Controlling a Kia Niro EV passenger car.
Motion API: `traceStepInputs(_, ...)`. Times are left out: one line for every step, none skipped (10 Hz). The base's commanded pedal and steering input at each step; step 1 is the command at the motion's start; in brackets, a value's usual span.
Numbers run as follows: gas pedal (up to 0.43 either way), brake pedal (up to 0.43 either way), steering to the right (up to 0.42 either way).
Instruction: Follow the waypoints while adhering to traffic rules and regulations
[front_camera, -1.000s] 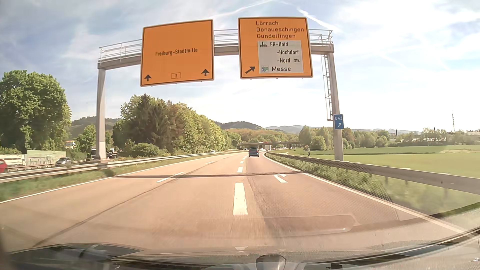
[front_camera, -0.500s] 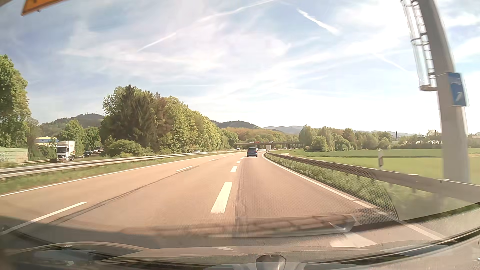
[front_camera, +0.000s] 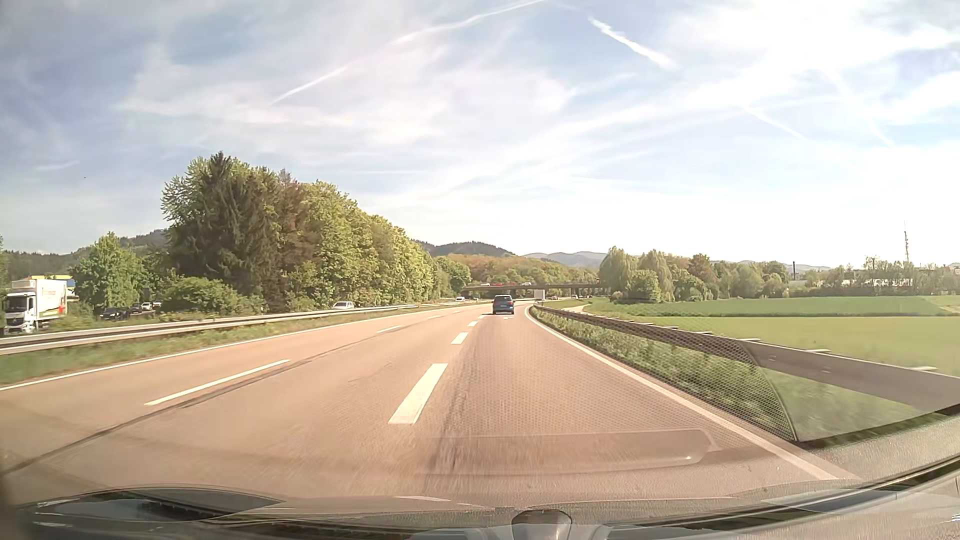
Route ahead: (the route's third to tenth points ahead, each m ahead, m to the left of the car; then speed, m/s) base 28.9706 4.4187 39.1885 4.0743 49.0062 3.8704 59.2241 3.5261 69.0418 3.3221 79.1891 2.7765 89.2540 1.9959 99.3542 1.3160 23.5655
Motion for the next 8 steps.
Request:
traceStepInputs(0.079,0.0,0.003)
traceStepInputs(0.079,0.0,0.003)
traceStepInputs(0.079,0.0,0.003)
traceStepInputs(0.079,0.0,0.003)
traceStepInputs(0.079,0.0,0.003)
traceStepInputs(0.079,0.0,0.003)
traceStepInputs(0.067,0.0,0.003)
traceStepInputs(0.028,0.0,0.003)
